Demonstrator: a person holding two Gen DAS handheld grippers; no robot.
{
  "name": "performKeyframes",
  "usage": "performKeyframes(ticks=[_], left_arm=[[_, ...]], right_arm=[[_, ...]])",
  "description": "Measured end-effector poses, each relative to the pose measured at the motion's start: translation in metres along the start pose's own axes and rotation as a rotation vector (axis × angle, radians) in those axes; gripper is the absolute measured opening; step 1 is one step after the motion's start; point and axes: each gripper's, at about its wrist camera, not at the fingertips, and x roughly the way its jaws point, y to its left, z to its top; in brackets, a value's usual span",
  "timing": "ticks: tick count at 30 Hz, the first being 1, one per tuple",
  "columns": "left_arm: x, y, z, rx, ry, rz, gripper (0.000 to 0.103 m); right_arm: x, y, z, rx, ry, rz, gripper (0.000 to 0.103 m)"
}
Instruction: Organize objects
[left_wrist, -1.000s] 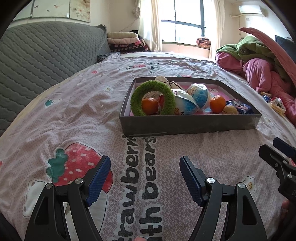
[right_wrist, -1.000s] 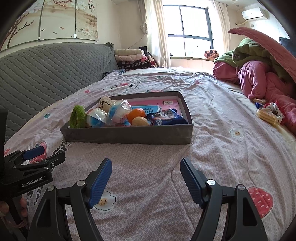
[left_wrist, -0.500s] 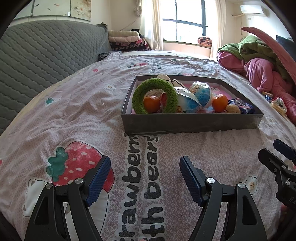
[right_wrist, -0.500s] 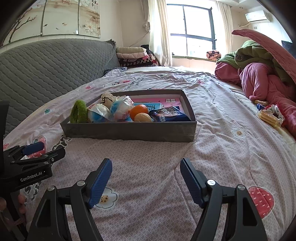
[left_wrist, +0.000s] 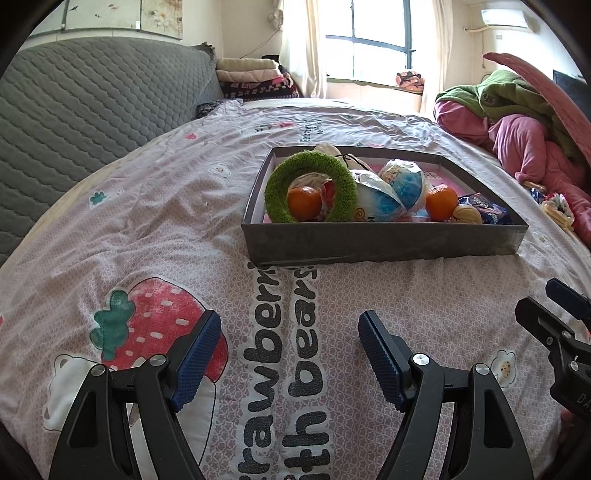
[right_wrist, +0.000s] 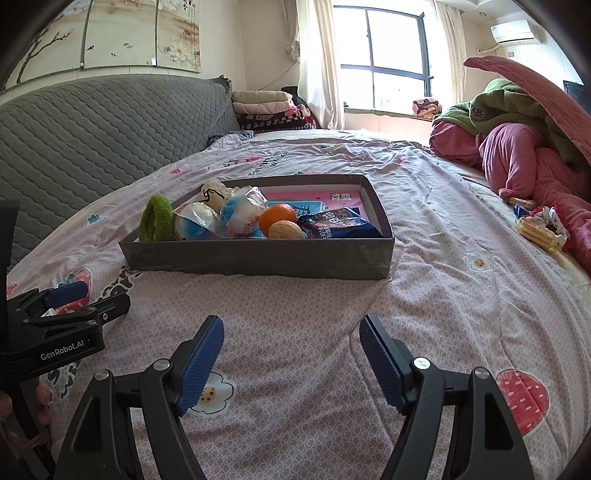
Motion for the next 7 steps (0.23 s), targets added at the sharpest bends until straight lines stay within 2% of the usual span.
performKeyframes(ticks=[7], left_arm=[[0.0006,-0.0021,-0.0004,0.009,0.0,-0.019,0.078]], right_arm=[[0.0016,-0.0002,-0.0007,0.004,0.008,0.001,0.075]])
